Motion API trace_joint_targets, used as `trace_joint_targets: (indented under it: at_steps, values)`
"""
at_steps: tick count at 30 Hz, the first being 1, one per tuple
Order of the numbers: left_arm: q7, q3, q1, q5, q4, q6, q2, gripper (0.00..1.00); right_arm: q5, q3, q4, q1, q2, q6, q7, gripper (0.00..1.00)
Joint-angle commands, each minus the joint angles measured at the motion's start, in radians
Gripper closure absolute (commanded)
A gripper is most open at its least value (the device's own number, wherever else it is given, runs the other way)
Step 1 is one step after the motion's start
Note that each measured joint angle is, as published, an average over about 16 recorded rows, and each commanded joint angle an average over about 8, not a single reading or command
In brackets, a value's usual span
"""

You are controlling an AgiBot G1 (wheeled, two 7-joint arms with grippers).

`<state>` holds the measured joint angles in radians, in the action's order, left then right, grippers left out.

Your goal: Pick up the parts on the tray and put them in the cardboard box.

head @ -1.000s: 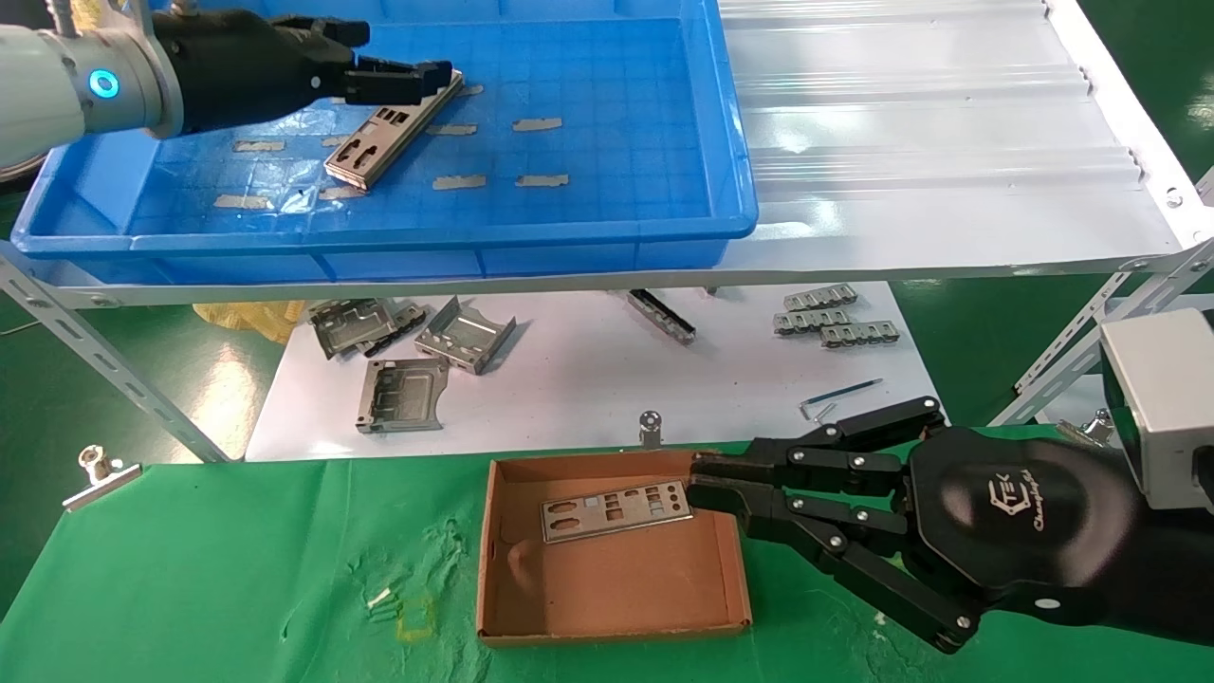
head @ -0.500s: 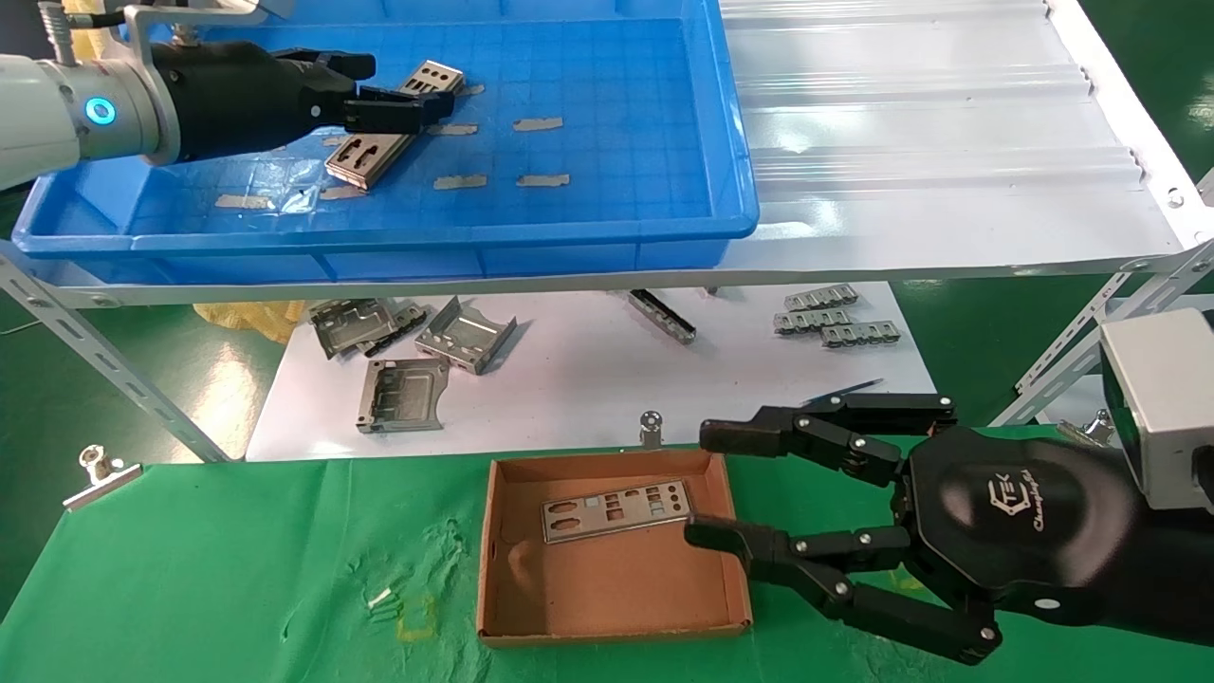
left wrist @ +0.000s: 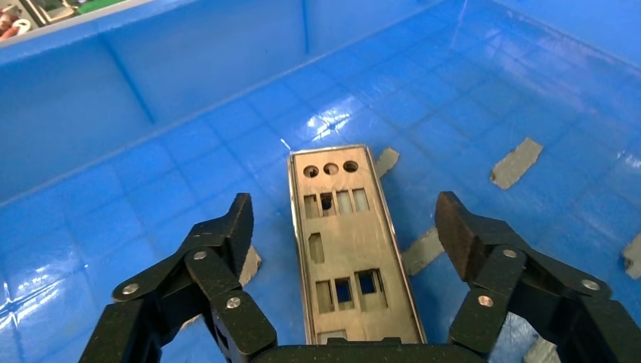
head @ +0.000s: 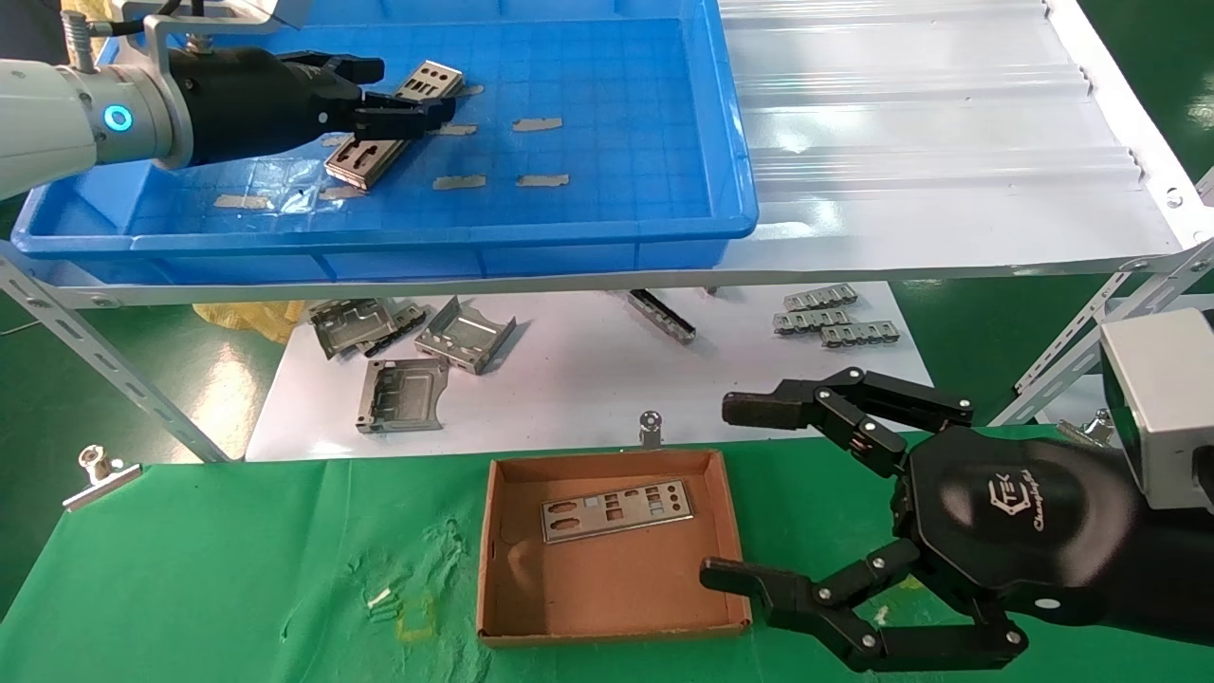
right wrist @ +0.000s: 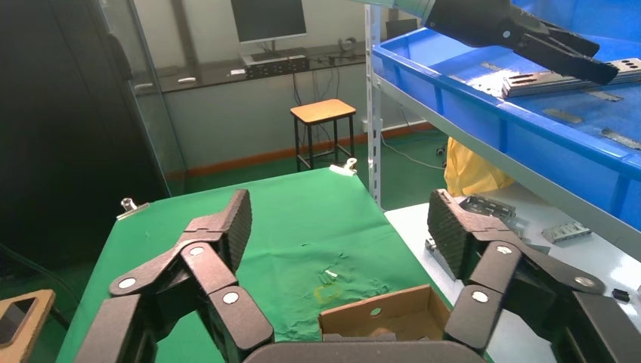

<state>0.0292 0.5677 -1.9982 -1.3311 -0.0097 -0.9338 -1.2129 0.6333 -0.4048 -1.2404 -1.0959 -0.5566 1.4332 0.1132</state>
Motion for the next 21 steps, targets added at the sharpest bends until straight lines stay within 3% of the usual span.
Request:
trace_joint_targets:
  at_steps: [1,21]
  values:
    - [-0.002,-0.003,0.002,0.004,0.001,0.004,-0.002,1.0,0.0,0.0,0.0,0.0,0.0,0.0,0.0,0.0]
    - [-0.025,-0.01,0.01,0.015,0.002,0.003,-0.001,1.0,0.0,0.0,0.0,0.0,0.0,0.0,0.0,0.0]
